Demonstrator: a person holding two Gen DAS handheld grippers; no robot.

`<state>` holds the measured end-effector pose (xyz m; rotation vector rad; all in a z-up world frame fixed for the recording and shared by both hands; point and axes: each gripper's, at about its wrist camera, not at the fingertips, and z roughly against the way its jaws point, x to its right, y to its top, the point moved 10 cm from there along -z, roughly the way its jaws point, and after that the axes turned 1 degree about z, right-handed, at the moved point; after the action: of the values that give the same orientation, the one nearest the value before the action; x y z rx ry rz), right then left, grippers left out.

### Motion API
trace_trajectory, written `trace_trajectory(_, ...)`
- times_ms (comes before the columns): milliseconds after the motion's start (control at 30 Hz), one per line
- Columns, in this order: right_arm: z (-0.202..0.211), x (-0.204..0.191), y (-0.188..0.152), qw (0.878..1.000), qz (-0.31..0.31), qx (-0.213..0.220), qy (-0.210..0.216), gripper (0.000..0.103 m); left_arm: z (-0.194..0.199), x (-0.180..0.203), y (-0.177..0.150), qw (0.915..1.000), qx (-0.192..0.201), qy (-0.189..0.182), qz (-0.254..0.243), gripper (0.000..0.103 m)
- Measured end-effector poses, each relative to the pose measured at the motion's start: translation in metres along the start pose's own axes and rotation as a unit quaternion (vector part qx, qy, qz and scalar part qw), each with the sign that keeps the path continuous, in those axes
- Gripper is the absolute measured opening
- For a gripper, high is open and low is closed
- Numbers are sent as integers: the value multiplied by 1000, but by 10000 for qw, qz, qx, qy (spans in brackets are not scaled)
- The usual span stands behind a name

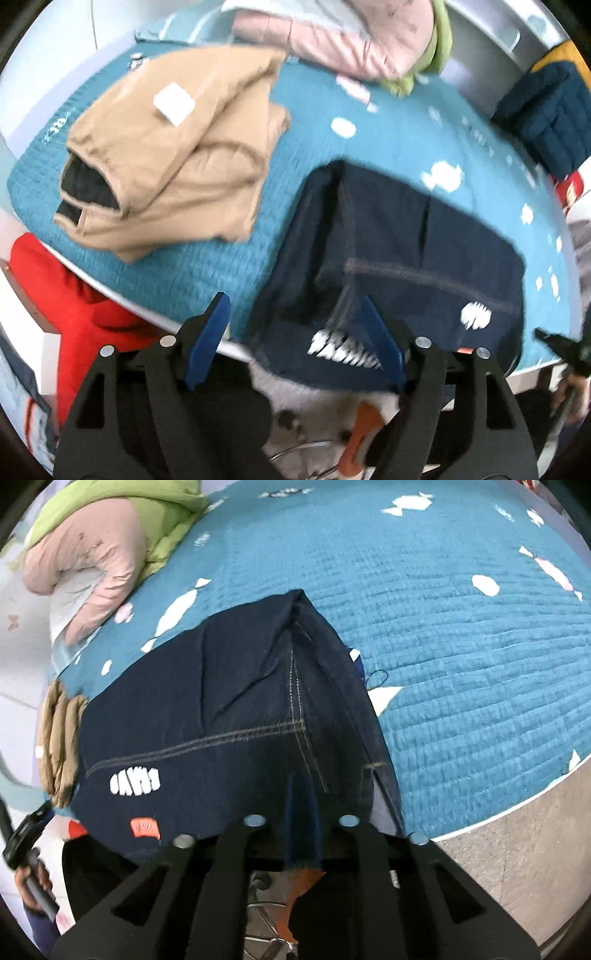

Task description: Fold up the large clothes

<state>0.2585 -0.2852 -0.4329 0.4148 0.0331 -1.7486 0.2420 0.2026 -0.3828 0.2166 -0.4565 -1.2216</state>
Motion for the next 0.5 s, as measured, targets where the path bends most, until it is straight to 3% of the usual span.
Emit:
trace_trajectory(33,-10,3,0,9999,-121,-117,-24,33,0,7,4,9999,62,-85,-2,77)
trace_trajectory(67,-18,8,-1,9993,-312,-191,-56,36,-3,16,6,9999,26,-170,-18,80)
trace_trajectory(133,-28,13,-2,9984,-476,-265,-123,36,-22,29,1,9993,-250,-257,-85,83)
trace_trajectory(233,-38,16,-1,9971,-660,-336,-147,42,-72,30,-21,9958,-897,138,-103,83)
trace_trajectory(333,-48,15,-2,9968,-668,-428,-86,44,-104,29,-45,9911,-1319,182,-24,83)
trace_trajectory(433,-42,8,-3,9988,-326,-352,-35,20,-108,28,-48,9920,-1244,182,-93,83)
trace_trajectory(500,-27,2,-4,9997,-95,-205,44,16,-107,28,-48,9917,-1270,130,-136,83)
